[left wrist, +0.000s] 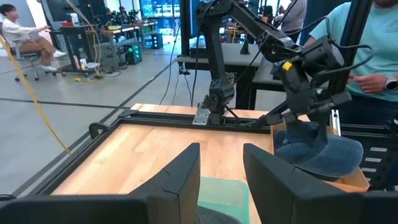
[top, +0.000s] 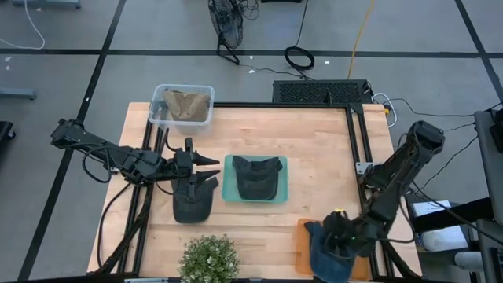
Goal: Pick & Place hat
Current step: Put the blue cap into the orange bin
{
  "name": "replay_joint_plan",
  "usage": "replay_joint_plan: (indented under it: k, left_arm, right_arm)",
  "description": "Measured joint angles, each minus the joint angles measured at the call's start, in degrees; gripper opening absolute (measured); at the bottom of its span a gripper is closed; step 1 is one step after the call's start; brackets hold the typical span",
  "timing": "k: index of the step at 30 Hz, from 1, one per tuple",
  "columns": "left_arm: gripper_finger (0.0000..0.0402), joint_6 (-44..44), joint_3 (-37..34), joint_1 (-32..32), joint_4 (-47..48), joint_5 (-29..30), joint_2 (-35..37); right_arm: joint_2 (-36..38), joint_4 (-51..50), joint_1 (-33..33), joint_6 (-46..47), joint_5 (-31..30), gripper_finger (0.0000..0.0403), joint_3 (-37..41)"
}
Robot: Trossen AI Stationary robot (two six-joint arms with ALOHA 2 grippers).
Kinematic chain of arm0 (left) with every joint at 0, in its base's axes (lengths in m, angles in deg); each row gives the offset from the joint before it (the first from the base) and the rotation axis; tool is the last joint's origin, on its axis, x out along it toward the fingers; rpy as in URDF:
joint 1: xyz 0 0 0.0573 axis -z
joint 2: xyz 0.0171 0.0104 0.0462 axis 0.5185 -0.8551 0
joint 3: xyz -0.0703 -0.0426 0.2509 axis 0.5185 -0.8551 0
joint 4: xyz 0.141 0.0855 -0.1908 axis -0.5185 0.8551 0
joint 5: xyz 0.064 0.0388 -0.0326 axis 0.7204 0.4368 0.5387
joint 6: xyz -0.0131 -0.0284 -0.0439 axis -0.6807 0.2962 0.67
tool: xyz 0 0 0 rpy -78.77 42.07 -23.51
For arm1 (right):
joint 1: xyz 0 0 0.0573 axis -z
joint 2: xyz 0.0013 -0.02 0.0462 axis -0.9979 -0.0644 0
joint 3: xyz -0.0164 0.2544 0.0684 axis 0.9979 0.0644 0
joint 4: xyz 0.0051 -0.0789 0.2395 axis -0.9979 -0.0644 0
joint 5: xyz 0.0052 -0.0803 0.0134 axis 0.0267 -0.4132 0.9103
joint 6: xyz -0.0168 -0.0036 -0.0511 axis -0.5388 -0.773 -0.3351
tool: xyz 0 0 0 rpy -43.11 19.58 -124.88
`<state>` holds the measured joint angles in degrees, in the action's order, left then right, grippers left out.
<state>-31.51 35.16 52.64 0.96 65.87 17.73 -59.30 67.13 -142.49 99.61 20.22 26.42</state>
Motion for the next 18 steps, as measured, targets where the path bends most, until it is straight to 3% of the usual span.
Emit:
replay_joint_plan:
  k: [9, 18]
  left_arm:
    - [0.0131, 0.0, 0.0, 0.0, 0.09, 0.0, 0.0]
    - [0.0131, -0.28, 0.0, 0.0, 0.11, 0.0, 0.0]
  right_arm:
    - [0.82, 0.35, 2.49, -1.03, 6.84, 0.0144, 0.0]
    - [1.21, 2.68, 3.56, -4.97, 4.9, 0.015, 0.0]
